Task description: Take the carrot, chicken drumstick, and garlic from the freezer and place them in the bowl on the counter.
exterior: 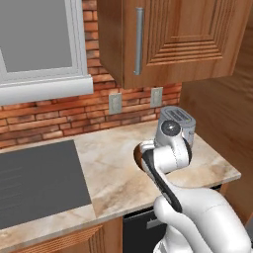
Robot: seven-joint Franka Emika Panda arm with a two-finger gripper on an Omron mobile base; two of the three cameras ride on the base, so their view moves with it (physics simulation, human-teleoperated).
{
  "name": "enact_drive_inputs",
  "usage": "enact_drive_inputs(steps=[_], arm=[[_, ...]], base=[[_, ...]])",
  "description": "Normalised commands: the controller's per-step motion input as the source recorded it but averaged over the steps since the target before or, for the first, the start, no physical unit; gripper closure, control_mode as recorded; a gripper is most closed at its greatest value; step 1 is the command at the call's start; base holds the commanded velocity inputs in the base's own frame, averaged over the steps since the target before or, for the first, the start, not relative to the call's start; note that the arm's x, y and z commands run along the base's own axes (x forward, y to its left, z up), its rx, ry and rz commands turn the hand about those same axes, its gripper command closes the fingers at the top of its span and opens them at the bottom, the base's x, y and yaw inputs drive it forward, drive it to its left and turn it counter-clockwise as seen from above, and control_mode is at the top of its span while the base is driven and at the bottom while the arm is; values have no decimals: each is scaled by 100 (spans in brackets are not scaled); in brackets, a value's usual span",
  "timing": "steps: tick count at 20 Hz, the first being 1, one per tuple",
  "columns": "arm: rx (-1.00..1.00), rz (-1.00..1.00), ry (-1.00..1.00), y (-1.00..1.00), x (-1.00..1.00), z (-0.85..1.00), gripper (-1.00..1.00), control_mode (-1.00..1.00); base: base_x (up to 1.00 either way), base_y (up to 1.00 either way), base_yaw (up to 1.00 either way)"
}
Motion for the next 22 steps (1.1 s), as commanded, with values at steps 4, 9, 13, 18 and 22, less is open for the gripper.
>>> enact_drive_inputs(steps=[4, 9, 13, 18, 22], arm=[[-6, -2, 0, -1, 39, -9, -100, -100], [0, 0, 0, 0, 0, 0, -100, -100], [0, 0, -6, 0, -20, 11, -100, -100], [0, -1, -19, 2, -81, 53, -100, -100], [6, -6, -10, 3, -100, 46, -100, -100]], base=[[0, 0, 0], [0, 0, 0], [0, 0, 0], [0, 0, 0], [0, 0, 0]])
